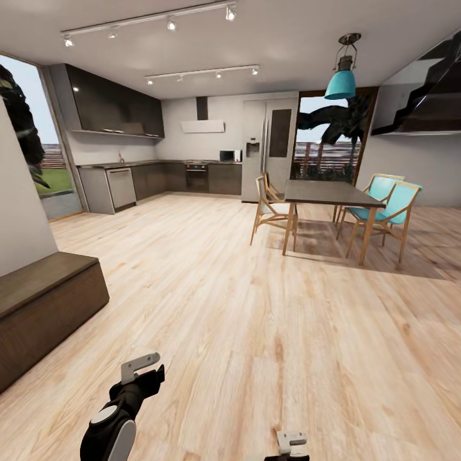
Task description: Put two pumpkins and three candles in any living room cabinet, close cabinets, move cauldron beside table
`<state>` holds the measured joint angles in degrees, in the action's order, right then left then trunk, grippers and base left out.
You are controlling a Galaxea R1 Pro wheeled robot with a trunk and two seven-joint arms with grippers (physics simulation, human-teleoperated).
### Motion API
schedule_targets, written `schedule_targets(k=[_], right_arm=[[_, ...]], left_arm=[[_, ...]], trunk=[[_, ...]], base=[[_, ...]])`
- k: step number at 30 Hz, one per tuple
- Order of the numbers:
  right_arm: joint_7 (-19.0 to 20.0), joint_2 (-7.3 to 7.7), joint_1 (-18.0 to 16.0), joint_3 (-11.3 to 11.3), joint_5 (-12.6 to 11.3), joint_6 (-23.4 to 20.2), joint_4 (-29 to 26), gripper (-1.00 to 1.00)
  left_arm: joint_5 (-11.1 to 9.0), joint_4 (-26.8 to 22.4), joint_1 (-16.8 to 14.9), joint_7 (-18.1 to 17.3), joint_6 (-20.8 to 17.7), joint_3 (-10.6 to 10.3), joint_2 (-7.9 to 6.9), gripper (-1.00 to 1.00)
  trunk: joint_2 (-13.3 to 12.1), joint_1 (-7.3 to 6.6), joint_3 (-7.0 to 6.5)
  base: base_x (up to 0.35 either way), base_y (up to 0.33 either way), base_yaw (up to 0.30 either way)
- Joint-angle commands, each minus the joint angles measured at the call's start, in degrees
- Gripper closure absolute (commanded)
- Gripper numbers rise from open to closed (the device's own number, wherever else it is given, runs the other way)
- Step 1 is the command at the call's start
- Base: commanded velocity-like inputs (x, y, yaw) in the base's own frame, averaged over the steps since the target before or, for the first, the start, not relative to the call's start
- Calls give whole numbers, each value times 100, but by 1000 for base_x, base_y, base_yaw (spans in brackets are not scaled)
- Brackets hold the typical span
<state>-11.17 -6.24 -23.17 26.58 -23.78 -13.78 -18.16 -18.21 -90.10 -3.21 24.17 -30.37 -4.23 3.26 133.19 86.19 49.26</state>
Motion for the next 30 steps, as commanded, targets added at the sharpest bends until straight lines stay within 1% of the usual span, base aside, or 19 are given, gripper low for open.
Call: schedule_targets(k=[1,17,30], right_arm=[[-44,2,-3,48,-48,-28,-12,-100],[-39,0,-3,50,-48,-28,-12,-100],[-36,1,-3,49,-48,-88,0,-100]], left_arm=[[-60,-7,-4,56,-13,-7,-1,-100],[-60,-8,-2,53,-13,-8,-3,-100],[-60,-35,4,49,-13,-2,-9,-100]], trunk=[[3,-1,6],[3,-1,6],[524,284,239]], base=[[4,0,0],[0,0,0],[0,0,0]])
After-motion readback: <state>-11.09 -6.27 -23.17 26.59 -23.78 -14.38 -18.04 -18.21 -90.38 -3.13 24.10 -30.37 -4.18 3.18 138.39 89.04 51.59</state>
